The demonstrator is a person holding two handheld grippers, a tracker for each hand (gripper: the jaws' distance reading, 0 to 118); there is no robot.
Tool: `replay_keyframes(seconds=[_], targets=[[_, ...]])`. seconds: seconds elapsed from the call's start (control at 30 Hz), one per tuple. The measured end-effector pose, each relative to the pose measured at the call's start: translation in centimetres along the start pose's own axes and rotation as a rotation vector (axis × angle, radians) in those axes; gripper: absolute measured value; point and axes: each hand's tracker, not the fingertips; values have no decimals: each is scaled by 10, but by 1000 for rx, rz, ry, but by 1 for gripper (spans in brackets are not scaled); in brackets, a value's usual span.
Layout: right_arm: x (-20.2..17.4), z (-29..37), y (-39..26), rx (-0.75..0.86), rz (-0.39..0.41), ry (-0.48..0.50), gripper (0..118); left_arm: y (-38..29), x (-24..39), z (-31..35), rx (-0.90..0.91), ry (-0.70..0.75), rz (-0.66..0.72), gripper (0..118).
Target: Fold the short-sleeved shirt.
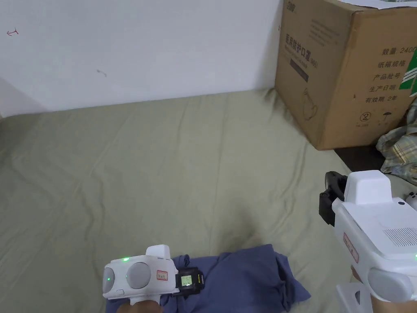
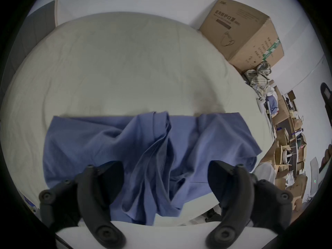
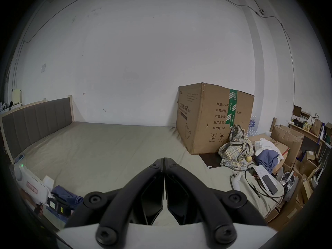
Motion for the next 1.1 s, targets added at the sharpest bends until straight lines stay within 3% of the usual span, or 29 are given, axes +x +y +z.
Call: replay_keyframes(seconds=[0.3,0.4,0.47,0.53,0.73,1.1], targets=[[0,3,10,30,-13,3,0,2,-11,82,362,137,-142,100],[-2,3,12,37,-15,10,0,-4,-24,89,433,215,-181,69],[-3,2,12,38,-13,15,0,-10,-33,86,436,228,-194,25],[-5,2,12,38,-13,18,0,-16,-43,78,435,233,-200,1],[-6,1,11,36,-14,23,0,-33,-63,44,324,227,-137,0],[4,1,4,13,-13,-8,0,-58,-12,-21,163,135,-242,0]])
